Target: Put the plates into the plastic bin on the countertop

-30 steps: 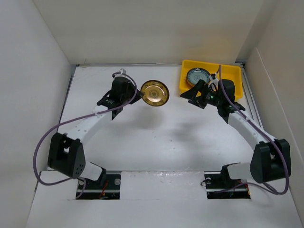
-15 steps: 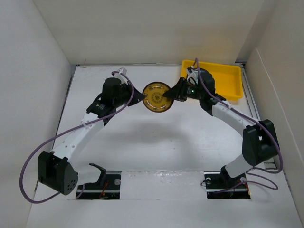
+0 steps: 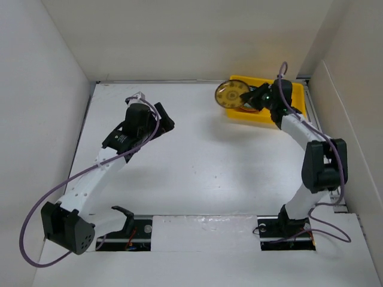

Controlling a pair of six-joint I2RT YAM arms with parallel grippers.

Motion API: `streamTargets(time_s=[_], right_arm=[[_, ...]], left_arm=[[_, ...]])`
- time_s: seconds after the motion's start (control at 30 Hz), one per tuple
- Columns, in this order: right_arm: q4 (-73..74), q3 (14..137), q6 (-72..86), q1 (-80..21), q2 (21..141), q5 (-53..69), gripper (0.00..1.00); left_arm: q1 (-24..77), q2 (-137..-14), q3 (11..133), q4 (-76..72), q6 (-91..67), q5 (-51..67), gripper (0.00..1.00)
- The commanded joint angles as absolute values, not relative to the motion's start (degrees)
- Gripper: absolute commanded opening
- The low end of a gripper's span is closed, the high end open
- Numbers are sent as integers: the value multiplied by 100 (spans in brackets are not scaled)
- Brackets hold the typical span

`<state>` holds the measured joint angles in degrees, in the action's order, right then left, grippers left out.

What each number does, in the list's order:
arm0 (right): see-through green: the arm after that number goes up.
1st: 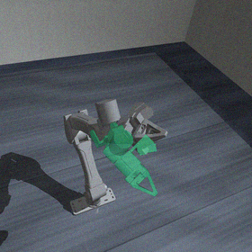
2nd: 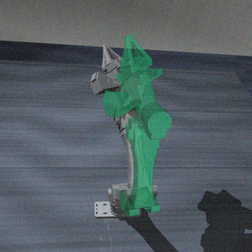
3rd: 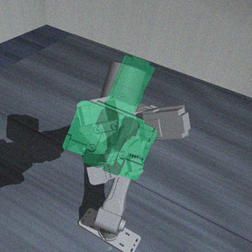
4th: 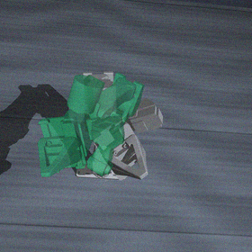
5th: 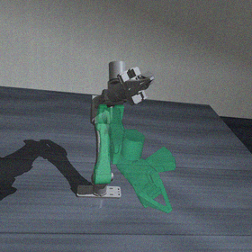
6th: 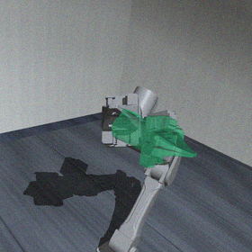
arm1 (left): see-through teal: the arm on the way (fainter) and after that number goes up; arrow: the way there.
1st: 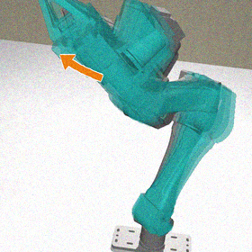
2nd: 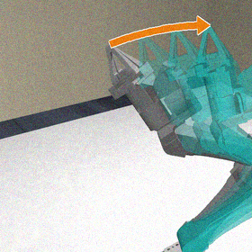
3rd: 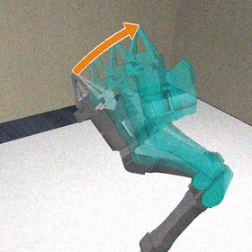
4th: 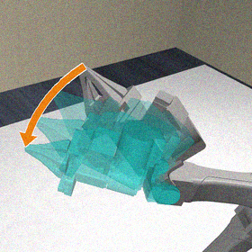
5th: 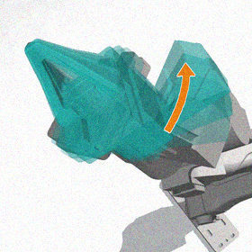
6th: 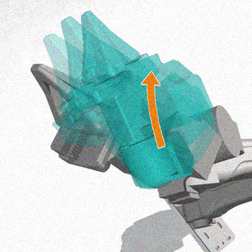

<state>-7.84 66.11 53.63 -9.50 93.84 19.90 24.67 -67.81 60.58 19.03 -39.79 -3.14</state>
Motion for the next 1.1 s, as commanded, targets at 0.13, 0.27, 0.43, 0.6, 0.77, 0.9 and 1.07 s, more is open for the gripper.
streamTargets(time_s=[0.13,0.27,0.43,0.6,0.77,0.9,1.07], right_arm=[[-282,8566,5493,395,11046,1573,0],[8,9333,5493,606,11898,1670,0],[97,9598,5493,659,12050,1671,18],[246,9423,5432,606,11708,1521,79],[842,9193,5256,554,10987,741,100],[1686,9141,5063,404,10714,99,100],[2213,9201,4887,343,10748,264,100]], left_arm=[[2470,-5802,6065,2917,-3103,-1133,99],[2470,-5441,5670,2840,-2874,-1309,99],[2470,-5440,5546,2716,-2936,-1249,99],[2355,-5563,5546,2716,-2936,-1125,99],[2355,-5449,5494,2716,-2936,-1125,99],[2355,-5344,5493,2716,-2936,-1230,99],[2355,-5239,5493,2768,-3040,-1301,99]])
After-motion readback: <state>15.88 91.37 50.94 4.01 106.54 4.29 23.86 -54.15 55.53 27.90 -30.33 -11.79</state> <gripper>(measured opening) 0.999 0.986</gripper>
